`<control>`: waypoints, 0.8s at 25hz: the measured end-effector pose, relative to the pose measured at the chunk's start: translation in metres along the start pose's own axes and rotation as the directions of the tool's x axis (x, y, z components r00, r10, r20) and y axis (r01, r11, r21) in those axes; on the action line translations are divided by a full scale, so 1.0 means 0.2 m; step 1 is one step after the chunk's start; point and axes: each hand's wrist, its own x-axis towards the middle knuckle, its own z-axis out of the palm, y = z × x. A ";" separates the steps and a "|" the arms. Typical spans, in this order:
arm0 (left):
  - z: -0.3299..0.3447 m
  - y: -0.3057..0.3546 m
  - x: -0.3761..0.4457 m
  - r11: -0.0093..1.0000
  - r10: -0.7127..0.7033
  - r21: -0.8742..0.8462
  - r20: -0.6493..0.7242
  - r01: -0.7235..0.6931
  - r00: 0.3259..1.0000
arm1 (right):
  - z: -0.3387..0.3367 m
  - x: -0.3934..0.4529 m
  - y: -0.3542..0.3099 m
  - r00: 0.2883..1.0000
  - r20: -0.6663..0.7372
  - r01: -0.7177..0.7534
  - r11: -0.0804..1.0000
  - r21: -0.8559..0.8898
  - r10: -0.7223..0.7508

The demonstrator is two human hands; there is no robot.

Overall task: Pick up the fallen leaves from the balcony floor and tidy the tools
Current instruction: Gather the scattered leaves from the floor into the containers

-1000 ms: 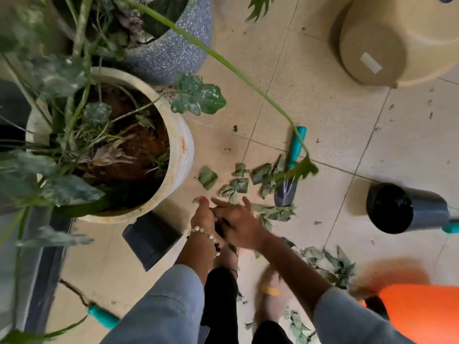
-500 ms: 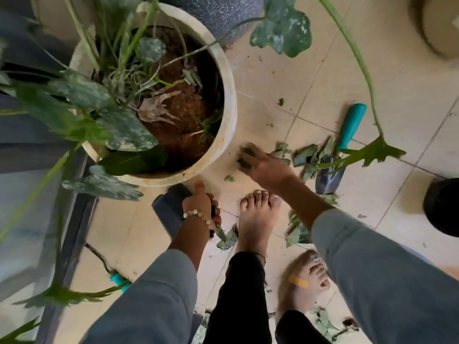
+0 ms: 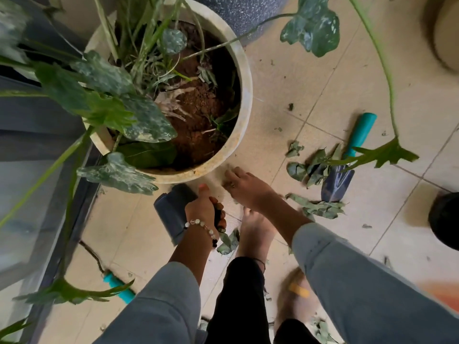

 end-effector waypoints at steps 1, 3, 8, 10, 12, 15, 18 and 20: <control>0.01 0.00 -0.01 1.000 0.009 -0.016 0.022 -0.008 1.000 | -0.01 -0.02 0.03 1.000 0.018 -0.014 1.000 -0.005 0.014; 0.01 -0.01 0.00 0.999 0.010 -0.049 0.004 -0.010 1.000 | 0.06 -0.02 0.06 0.992 -0.129 0.000 0.999 -0.039 -0.005; 0.06 -0.01 -0.02 0.991 -0.047 -0.127 0.011 0.048 0.999 | -0.15 -0.11 0.09 0.617 0.135 -0.279 0.055 0.959 0.775; 0.15 0.00 -0.11 0.972 -0.120 -0.192 0.104 0.139 0.987 | -0.24 -0.20 -0.04 0.572 0.228 -0.154 -0.170 0.973 0.788; 0.25 0.00 -0.15 0.978 -0.109 -0.166 0.126 0.129 0.986 | -0.32 -0.32 -0.17 0.645 0.017 -0.226 0.169 0.960 0.764; 0.32 0.01 -0.21 0.985 -0.120 -0.098 0.200 0.142 0.972 | -0.36 -0.49 -0.20 0.883 -0.102 -0.235 0.620 0.748 0.458; 0.33 -0.07 -0.17 0.996 -0.086 0.002 0.202 0.087 0.976 | -0.36 -0.59 -0.01 0.967 0.069 -0.249 0.862 0.441 0.244; 0.35 -0.08 -0.19 0.997 -0.033 -0.063 0.160 0.043 0.987 | -0.36 -0.60 0.11 0.949 0.077 -0.263 0.635 0.726 0.305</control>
